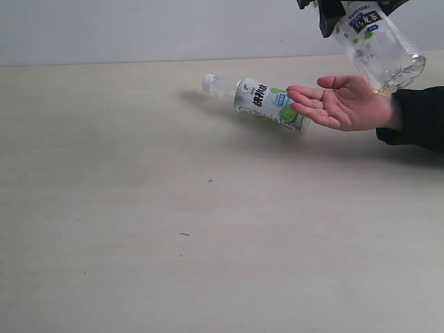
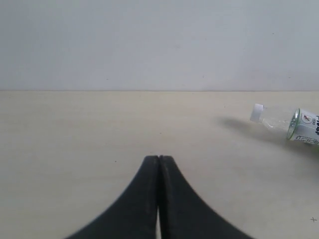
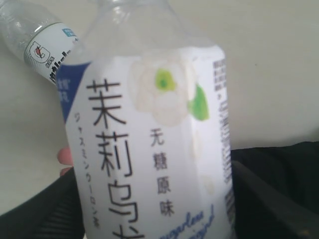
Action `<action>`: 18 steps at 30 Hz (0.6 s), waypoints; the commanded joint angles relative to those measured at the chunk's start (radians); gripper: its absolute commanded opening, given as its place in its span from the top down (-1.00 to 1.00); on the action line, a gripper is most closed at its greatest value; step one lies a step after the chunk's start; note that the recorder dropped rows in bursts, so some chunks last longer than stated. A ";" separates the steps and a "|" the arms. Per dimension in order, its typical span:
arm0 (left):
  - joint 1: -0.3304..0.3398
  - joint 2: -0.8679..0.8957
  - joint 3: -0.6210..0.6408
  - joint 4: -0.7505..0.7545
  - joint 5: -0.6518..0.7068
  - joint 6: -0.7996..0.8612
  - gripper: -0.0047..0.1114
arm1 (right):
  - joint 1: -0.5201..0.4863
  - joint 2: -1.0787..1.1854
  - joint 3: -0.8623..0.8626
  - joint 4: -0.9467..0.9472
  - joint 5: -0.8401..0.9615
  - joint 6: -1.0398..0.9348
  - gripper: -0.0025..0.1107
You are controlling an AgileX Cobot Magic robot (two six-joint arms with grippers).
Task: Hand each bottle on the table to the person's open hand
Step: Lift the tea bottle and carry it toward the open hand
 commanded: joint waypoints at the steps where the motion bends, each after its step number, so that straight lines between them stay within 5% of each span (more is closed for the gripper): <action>1: 0.002 -0.006 0.001 0.007 0.001 -0.002 0.92 | -0.003 0.019 -0.007 -0.008 -0.032 0.001 0.96; 18: 0.002 -0.006 0.001 0.007 0.001 -0.002 0.92 | -0.003 0.225 -0.007 -0.042 -0.050 0.029 0.96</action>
